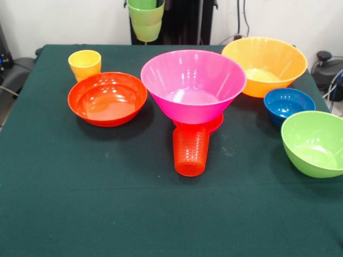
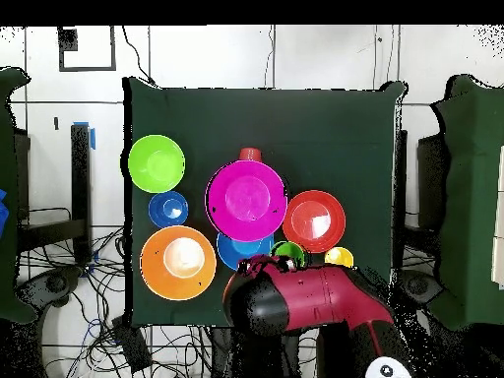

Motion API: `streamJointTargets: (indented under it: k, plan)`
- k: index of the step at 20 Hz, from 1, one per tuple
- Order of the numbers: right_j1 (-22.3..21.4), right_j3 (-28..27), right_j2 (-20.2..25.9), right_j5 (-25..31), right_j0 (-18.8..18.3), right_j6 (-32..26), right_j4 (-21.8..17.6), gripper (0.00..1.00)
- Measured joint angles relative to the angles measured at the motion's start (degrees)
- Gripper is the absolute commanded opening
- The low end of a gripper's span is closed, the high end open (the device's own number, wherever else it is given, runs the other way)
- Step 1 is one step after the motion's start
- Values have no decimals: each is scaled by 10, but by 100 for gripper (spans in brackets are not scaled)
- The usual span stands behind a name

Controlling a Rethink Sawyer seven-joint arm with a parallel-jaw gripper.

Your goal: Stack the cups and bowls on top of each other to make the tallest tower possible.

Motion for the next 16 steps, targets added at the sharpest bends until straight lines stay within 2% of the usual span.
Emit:
streamJointTargets:
  k: [10,16]
  plan:
    - [-62,14,69,49,-36,0,54,0]
    - [-80,11,108,71,-36,0,68,0]
